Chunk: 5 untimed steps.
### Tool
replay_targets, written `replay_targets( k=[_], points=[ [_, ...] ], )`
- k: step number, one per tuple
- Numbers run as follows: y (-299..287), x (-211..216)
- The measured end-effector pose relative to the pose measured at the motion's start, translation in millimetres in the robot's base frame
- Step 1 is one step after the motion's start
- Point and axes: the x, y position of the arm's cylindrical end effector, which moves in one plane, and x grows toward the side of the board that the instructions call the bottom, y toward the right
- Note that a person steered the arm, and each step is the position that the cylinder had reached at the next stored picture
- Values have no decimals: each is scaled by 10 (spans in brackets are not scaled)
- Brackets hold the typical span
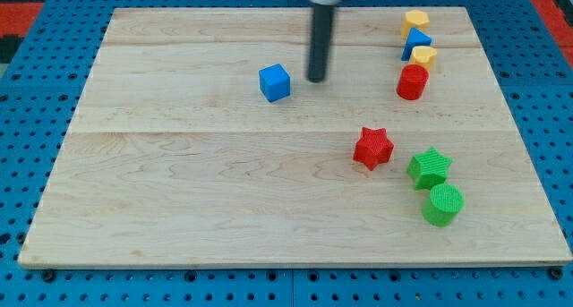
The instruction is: Slide the blue cube slightly towards left
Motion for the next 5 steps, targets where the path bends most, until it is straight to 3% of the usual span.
replay_targets(
  k=[1,3,4,5],
  points=[
    [-858,-80],
    [389,170],
    [-211,437],
    [-1180,83]
  ],
)
